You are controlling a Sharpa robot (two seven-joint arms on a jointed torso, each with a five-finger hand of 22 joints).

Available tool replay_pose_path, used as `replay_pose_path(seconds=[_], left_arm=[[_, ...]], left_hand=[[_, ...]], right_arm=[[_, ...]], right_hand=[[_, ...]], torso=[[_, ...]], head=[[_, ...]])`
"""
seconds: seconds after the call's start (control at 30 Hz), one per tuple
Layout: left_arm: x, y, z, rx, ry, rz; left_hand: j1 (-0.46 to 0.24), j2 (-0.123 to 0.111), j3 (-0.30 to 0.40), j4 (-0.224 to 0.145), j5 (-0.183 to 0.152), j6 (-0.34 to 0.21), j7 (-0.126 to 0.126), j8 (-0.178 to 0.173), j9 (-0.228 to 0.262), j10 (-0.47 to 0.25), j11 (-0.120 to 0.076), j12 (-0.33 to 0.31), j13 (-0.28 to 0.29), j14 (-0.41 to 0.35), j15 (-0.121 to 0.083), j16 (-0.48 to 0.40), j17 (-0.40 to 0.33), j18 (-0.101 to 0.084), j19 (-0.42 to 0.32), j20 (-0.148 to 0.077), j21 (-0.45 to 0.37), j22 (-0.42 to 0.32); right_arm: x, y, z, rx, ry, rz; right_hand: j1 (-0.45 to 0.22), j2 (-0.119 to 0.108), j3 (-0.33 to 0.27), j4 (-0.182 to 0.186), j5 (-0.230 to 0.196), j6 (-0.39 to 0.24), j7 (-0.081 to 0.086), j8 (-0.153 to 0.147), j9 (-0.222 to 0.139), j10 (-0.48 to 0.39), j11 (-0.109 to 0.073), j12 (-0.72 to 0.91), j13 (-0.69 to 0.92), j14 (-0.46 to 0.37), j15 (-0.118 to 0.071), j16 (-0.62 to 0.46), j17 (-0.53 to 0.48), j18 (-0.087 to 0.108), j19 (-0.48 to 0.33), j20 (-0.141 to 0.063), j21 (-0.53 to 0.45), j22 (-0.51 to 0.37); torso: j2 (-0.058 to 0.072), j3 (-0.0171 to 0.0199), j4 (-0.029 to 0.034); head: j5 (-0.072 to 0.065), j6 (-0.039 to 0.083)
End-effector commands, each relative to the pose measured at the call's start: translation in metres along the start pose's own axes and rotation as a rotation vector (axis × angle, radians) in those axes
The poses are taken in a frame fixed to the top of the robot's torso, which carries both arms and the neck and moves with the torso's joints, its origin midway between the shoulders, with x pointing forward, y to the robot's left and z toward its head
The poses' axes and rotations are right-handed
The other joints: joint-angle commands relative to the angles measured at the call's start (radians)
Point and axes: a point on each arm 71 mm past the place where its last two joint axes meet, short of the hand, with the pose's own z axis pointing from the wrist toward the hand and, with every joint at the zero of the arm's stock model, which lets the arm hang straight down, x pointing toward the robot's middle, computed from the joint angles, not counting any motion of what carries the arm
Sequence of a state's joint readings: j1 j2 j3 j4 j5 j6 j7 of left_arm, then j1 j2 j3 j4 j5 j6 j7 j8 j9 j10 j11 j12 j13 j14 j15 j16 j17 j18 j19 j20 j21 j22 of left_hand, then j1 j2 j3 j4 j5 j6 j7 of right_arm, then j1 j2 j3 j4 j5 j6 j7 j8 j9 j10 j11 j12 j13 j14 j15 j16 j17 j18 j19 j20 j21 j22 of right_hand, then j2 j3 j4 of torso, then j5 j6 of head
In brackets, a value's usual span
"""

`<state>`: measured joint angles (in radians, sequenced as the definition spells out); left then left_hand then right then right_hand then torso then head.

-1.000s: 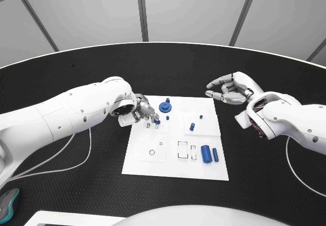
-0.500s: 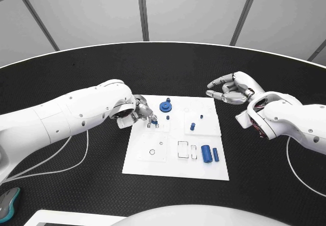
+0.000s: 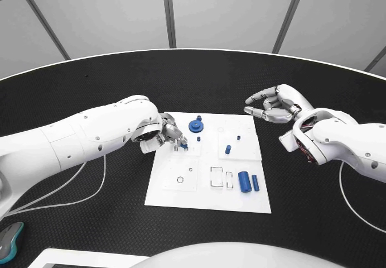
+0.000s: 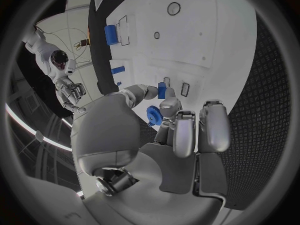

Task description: Assemble the parts on the task board

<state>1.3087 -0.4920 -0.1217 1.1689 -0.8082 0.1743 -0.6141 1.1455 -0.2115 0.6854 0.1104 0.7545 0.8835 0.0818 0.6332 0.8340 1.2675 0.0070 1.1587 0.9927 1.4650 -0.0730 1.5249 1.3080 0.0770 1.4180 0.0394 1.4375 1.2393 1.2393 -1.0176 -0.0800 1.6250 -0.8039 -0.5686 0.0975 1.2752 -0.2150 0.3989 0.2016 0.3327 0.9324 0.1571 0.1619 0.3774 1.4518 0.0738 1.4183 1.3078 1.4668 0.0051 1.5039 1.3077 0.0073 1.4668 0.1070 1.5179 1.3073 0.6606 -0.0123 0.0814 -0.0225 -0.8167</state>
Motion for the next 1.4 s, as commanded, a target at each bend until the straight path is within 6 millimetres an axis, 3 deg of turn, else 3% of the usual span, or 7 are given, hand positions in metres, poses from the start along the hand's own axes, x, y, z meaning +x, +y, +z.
replay_pose_path(seconds=[0.03,1.4], left_arm=[[0.0006,-0.0002,0.0,-0.002,0.005,0.004],[0.0014,-0.0033,0.0031,-0.031,0.013,0.021]], left_hand=[[-0.001,0.008,0.103,-0.108,0.009,0.023,-0.018,0.003,0.002,0.033,-0.023,0.006,0.004,0.077,-0.005,-0.005,0.155,-0.009,-0.002,-0.007,0.003,-0.002],[-0.007,0.009,0.097,-0.105,0.01,0.024,-0.019,0.003,0.004,0.033,-0.023,0.003,0.001,0.077,-0.005,-0.005,0.155,-0.009,-0.001,-0.008,0.003,-0.001]], right_arm=[[-0.0001,-0.0001,-0.0001,0.0,0.0,0.0],[0.0002,0.0001,0.0003,-0.001,0.001,0.0]], right_hand=[[0.003,0.005,0.0,0.004,0.005,-0.002,0.0,0.007,0.001,0.004,-0.003,0.002,0.144,0.074,-0.009,-0.003,0.145,0.019,0.042,-0.004,-0.004,0.14],[0.003,0.005,0.0,0.004,0.005,-0.002,0.0,0.007,0.001,0.004,-0.003,0.002,0.144,0.074,-0.009,-0.003,0.145,0.019,0.042,-0.004,-0.004,0.14]], torso=[[0.001,0.0005,0.0004],[0.0,-0.0003,0.0004]], head=[[-0.001,-0.002],[-0.001,-0.015]])
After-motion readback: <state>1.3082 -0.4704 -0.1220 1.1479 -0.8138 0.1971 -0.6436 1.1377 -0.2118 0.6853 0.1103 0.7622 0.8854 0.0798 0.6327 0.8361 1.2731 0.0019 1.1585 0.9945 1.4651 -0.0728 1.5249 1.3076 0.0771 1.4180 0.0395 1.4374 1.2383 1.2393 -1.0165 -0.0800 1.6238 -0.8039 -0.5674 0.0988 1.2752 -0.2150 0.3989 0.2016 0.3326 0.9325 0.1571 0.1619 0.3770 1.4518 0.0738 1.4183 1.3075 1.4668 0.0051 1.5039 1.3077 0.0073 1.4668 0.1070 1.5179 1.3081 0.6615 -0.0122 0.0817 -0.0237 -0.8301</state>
